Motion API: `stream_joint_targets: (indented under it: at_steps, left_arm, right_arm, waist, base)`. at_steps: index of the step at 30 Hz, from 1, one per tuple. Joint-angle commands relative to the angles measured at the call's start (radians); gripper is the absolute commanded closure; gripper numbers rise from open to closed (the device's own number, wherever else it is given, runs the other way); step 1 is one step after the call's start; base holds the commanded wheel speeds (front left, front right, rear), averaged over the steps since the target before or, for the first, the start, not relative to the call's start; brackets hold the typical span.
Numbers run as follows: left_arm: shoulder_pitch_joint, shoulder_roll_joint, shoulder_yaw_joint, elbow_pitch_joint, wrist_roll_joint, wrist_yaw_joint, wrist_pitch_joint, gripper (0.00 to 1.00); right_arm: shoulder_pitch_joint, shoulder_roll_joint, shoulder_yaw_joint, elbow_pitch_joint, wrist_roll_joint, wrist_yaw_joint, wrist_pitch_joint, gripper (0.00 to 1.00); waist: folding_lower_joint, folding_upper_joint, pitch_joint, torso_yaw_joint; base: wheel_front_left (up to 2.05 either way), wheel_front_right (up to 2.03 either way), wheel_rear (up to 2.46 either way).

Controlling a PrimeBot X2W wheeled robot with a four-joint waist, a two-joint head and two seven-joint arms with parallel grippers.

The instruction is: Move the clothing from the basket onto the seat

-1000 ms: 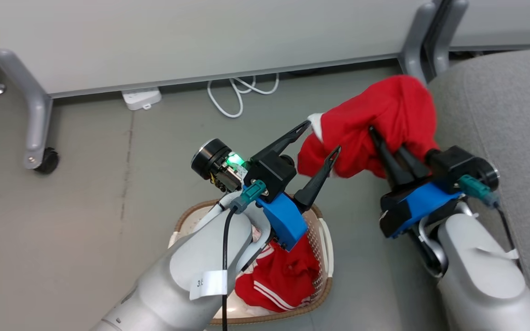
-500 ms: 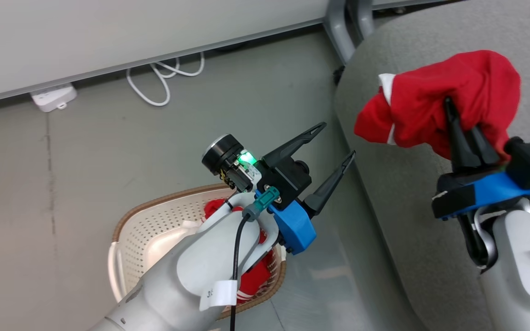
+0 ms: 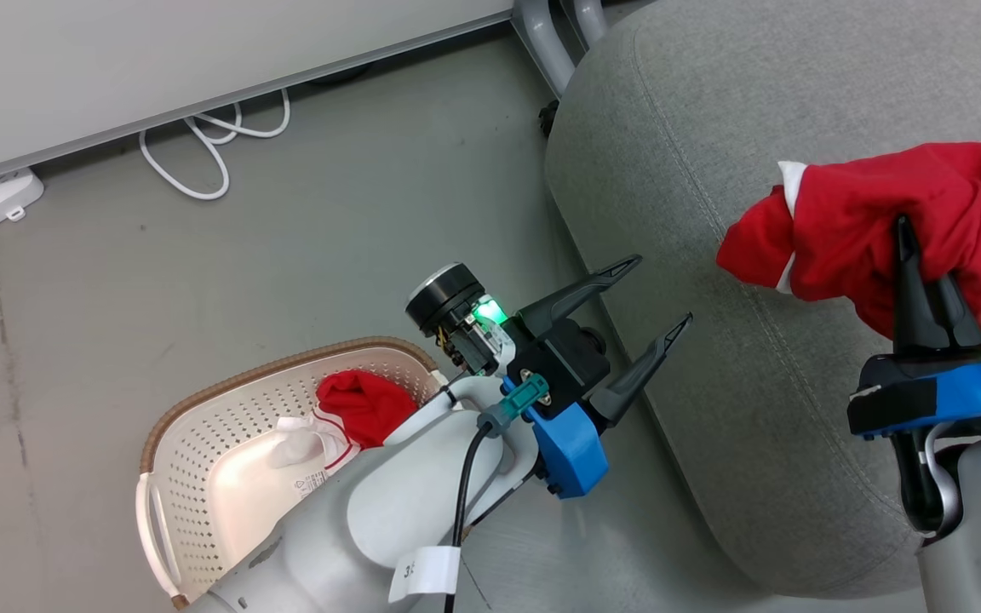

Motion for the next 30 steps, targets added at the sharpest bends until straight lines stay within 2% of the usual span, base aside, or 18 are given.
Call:
stream_joint_targets:
  at_steps: [1,9,14,23,30]
  left_arm:
    - [0.003,0.001,-0.002,-0.005,-0.002,-0.006,-0.003,0.0]
    - [-0.013,0.001,0.003,-0.026,-0.007,0.007,-0.003,0.0]
    - [-0.041,0.001,0.01,-0.029,0.009,0.009,-0.003,0.0]
    - [-0.147,0.029,0.017,-0.04,0.056,0.008,0.003,0.0]
    - [-0.237,0.063,0.012,-0.059,0.093,0.005,0.021,0.0]
  right_arm:
    - [0.009,0.003,-0.004,-0.009,-0.007,0.0,-0.004,1.0]
    - [-0.016,-0.003,-0.028,-0.037,-0.015,0.0,-0.004,1.0]
    - [-0.088,-0.04,-0.093,-0.074,-0.017,0.0,-0.004,1.0]
    - [-0.314,-0.166,-0.242,-0.115,0.007,0.0,-0.004,1.0]
    - [-0.455,-0.242,-0.355,-0.056,0.015,0.0,-0.004,1.0]
  waist:
    - [0.0,0.0,0.001,-0.003]
    - [0.0,0.0,0.014,-0.014]
    - [0.0,0.0,0.06,-0.013]
    - [0.0,0.0,0.252,0.001]
    - [0.0,0.0,0.397,0.023]
  base:
    - [0.0,0.0,0.0]
    - [0.0,0.0,0.0]
    - [0.0,0.0,0.0]
    - [0.0,0.0,0.0]
    - [0.0,0.0,0.0]
